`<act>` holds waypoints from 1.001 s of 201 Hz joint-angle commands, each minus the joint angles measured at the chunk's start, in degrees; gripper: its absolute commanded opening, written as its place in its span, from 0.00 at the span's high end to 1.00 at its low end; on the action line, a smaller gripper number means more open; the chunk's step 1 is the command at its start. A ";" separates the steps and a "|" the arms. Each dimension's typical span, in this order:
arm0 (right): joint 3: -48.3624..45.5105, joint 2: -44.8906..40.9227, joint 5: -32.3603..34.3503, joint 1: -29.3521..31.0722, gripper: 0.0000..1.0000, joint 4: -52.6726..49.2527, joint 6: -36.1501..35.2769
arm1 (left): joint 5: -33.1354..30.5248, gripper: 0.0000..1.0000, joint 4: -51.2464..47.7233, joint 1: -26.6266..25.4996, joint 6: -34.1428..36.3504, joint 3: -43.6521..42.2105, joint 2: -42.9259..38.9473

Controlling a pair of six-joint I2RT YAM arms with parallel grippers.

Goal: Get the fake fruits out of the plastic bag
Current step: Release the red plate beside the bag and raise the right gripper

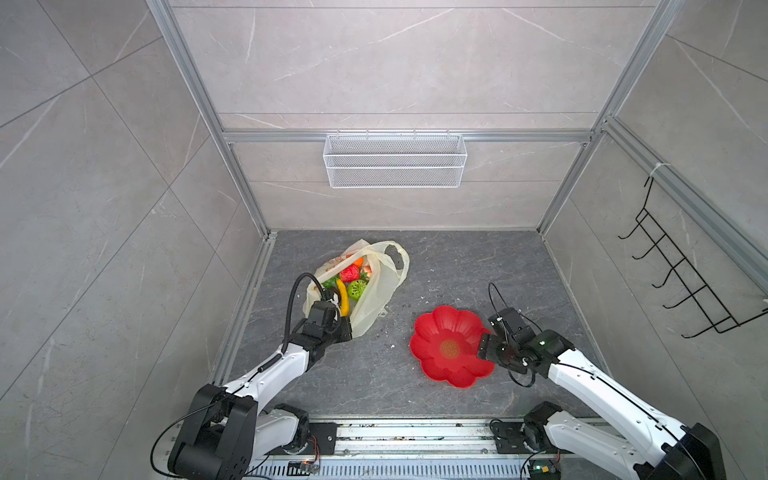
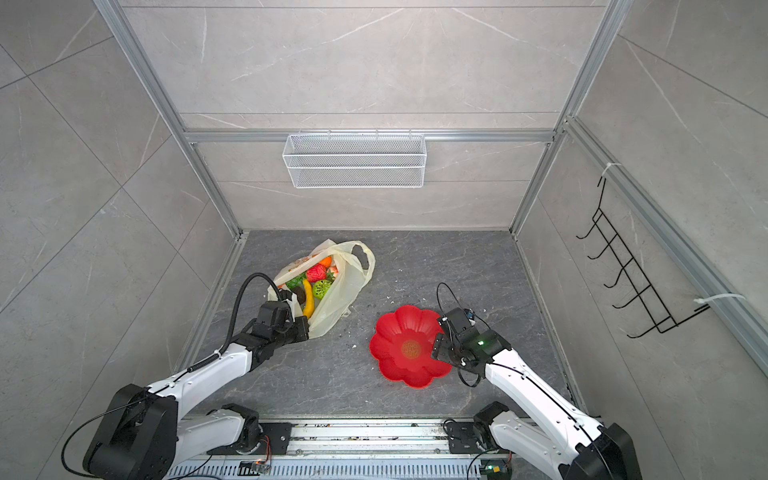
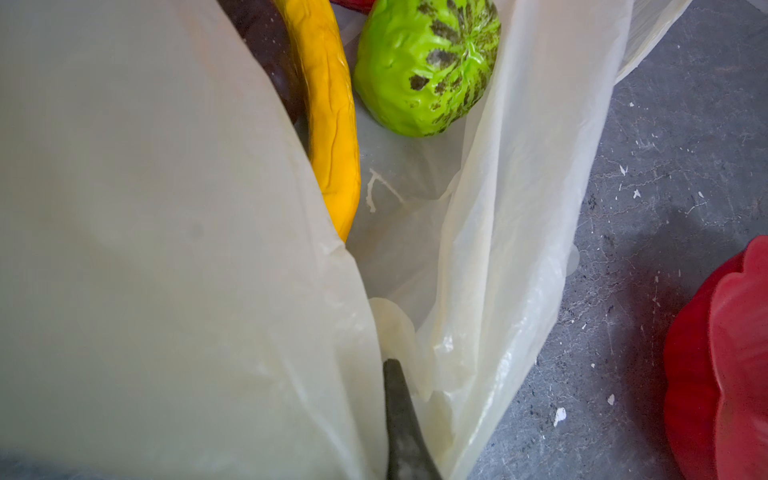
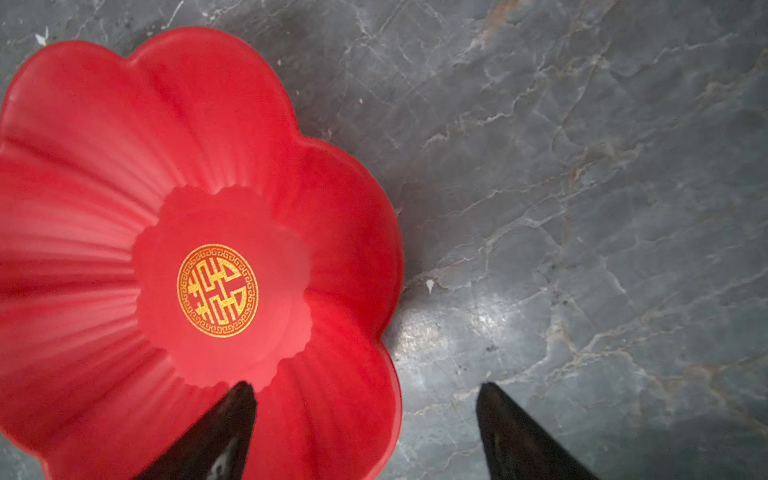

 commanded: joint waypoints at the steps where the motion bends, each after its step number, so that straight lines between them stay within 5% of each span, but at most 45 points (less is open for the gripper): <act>1: -2.65 2.10 -2.41 -0.29 0.10 5.51 0.38 | 0.68 1.00 1.44 -0.59 1.46 1.41 0.68; 52: -5.89 6.32 -10.71 -0.02 0.22 17.54 -0.30 | 0.18 1.00 1.45 -1.08 1.64 1.53 0.99; 94: -3.88 10.89 -10.80 3.51 0.27 21.56 0.14 | 0.10 1.00 1.54 -1.55 1.81 2.32 2.58; 144: -1.45 8.51 -2.04 5.50 0.22 15.60 0.93 | -2.12 1.00 1.10 -2.49 1.37 1.97 1.84; 201: 7.50 2.36 9.28 9.32 0.21 6.18 -3.88 | -9.27 1.00 -13.47 -4.45 -17.40 -1.68 -7.29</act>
